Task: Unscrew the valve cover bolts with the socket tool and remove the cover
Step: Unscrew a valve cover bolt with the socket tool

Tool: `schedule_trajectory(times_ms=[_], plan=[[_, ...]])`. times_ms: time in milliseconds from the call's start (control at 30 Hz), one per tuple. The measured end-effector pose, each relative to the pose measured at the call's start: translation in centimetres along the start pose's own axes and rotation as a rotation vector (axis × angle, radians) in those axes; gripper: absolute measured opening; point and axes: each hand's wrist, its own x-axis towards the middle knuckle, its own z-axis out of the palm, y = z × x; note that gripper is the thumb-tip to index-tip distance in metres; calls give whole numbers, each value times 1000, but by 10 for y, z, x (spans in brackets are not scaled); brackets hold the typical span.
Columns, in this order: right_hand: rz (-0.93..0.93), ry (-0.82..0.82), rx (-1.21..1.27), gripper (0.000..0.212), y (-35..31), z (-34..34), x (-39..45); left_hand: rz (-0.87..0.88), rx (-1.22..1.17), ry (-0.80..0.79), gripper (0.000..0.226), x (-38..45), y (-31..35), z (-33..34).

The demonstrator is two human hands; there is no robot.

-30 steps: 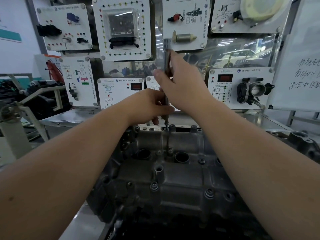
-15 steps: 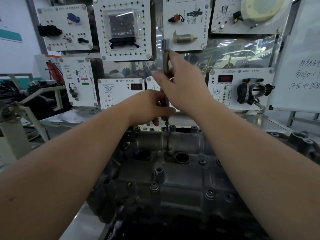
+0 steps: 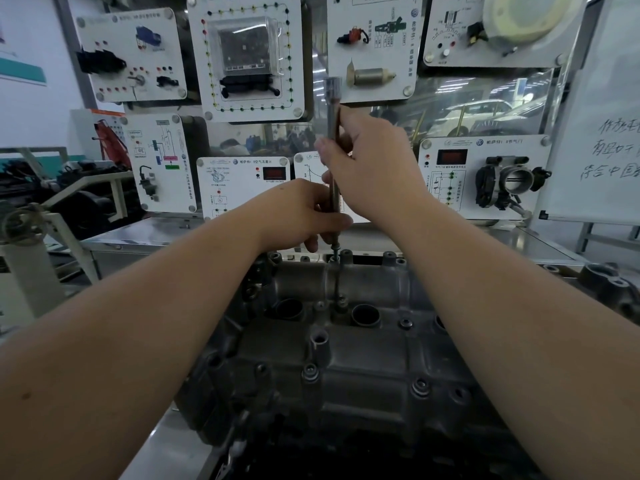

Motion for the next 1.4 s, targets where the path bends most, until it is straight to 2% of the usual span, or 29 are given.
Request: schedule_trajectory(times_ms=[100, 267, 433, 567, 633, 767, 833, 933, 1000, 1133, 1200, 1400], plan=[[30, -18, -13, 15, 1, 0, 2, -5, -37, 6, 19, 0, 1, 1], [76, -44, -2, 41, 2, 2, 1, 16, -62, -4, 15, -3, 1, -1], [-17, 6, -28, 23, 0, 1, -1, 21, -34, 14, 24, -1, 0, -1], [46, -24, -21, 16, 0, 1, 4, 2, -74, 7, 19, 0, 0, 0], [65, -40, -35, 20, 1, 1, 4, -4, -83, 2, 17, 0, 0, 0], [69, -57, -16, 42, 0, 2, 0, 9, -32, 9, 18, -2, -1, -1], [29, -30, -37, 39, 0, 2, -1, 10, -25, 15, 21, -2, 0, -1], [17, -21, -5, 20, 0, 1, 0, 9, -44, 16, 25, -2, 1, 0], [45, -46, 1, 19, -1, 1, 1, -4, -47, 10, 25, -2, 1, 0], [74, -56, -11, 42, -3, 1, 0, -7, -83, 6, 19, -2, 1, -1], [68, -53, 11, 47, -3, 1, -2, 3, -51, 10, 20, -3, 0, -1], [16, -2, 7, 25, -2, 0, -1, 8, -45, 12, 25, -1, 1, -1]])
